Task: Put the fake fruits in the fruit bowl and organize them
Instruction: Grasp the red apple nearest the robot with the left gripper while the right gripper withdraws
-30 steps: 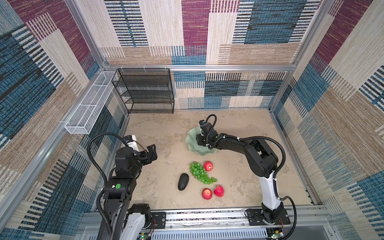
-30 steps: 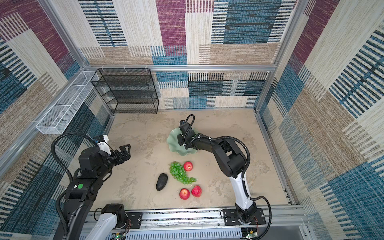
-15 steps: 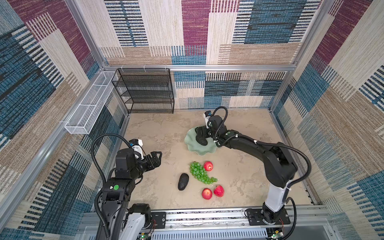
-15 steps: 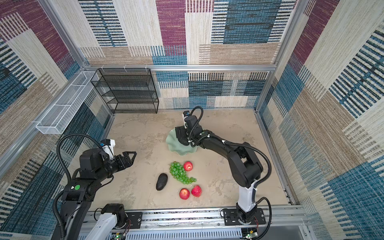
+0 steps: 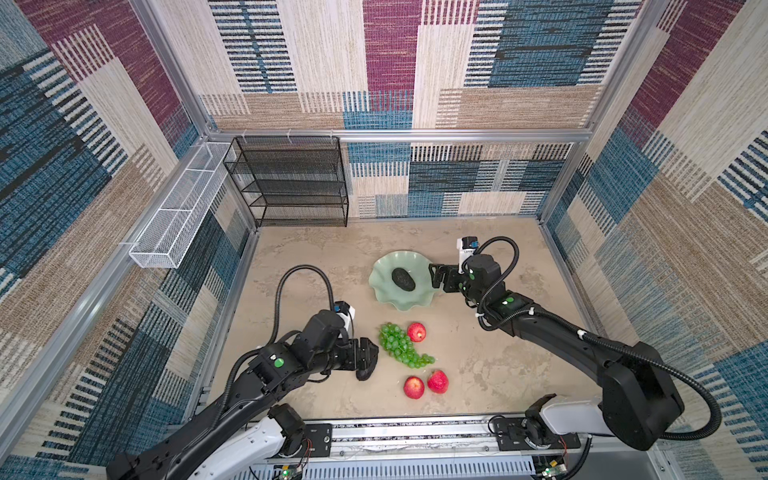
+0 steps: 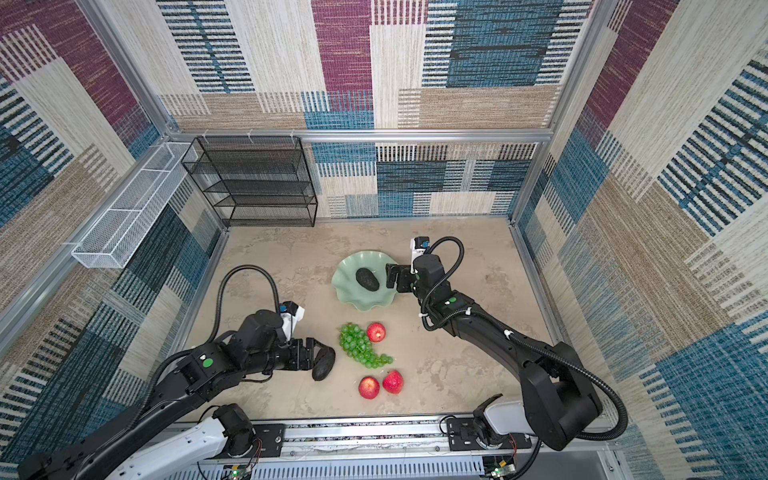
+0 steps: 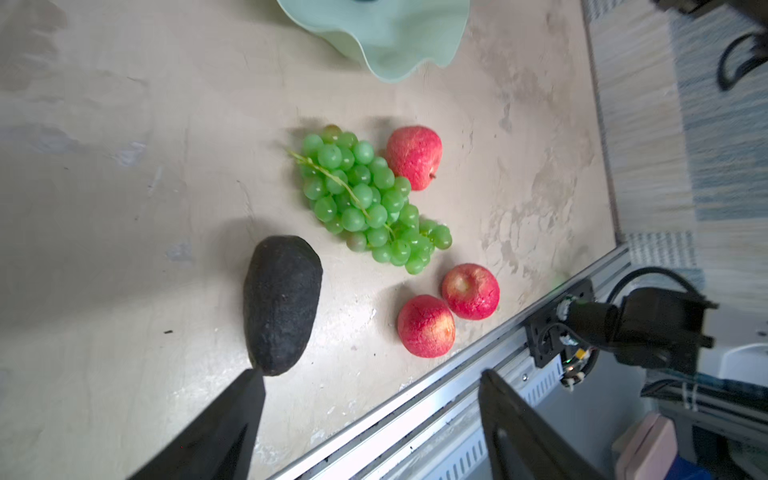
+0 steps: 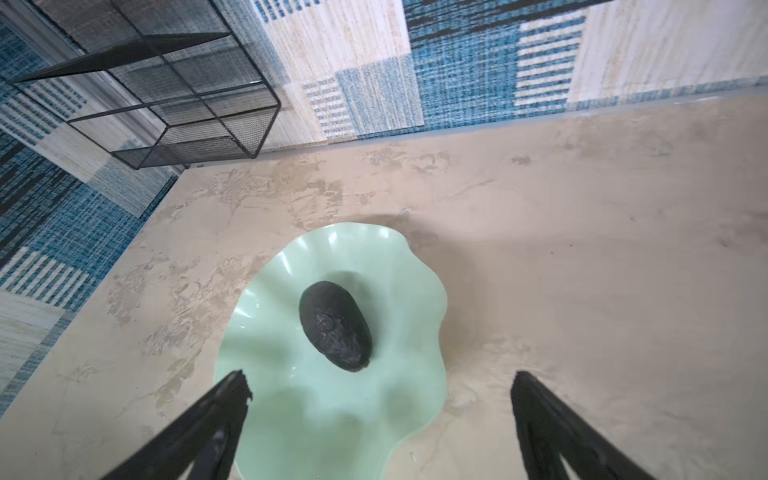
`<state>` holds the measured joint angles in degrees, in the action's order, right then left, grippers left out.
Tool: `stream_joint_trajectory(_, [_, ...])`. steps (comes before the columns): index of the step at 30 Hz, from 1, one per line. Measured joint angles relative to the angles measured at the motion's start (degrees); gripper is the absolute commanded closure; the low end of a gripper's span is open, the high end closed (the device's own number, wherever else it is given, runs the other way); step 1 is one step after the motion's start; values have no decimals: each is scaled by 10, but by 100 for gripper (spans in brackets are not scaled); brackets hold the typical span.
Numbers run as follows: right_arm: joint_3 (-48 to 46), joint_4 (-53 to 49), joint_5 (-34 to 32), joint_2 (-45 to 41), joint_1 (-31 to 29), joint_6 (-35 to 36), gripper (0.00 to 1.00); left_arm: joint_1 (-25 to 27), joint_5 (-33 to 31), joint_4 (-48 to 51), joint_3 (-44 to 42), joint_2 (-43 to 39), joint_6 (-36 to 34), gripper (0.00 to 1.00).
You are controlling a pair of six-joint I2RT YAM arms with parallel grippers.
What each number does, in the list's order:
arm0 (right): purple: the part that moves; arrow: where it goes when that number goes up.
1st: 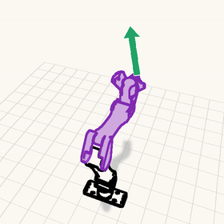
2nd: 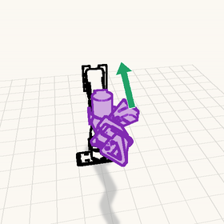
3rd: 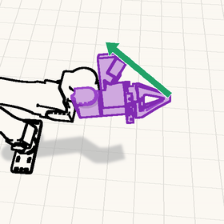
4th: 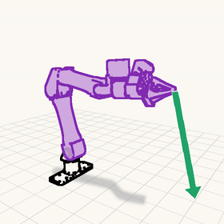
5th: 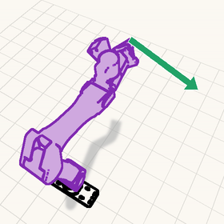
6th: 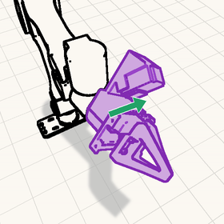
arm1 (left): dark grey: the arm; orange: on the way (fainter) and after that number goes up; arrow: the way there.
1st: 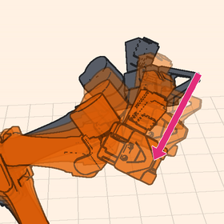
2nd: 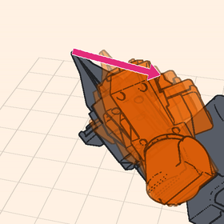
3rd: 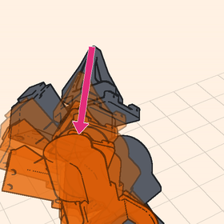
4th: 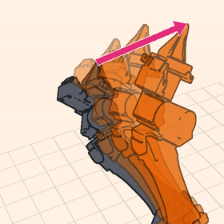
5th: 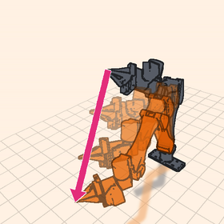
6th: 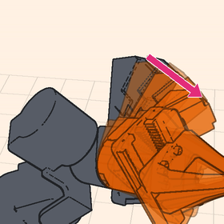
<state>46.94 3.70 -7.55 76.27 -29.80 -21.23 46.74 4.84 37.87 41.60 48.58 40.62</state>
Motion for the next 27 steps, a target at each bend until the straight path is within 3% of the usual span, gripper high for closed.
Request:
stream_joint_trajectory(6, [-35,-1,-7,-50,5,-6,0,126,-65,-52,23,137,26,16])
stream_joint_trajectory(10, [-59,1,-16,-75,6,-5,0,179,-91,-71,42,200,30,16])
stream_joint_trajectory(23, [-119,2,-30,-135,10,-5,0,221,-90,-132,53,336,53,16])
stream_joint_trajectory(27, [-132,3,-35,-150,12,-5,0,224,-78,-148,59,369,53,21])
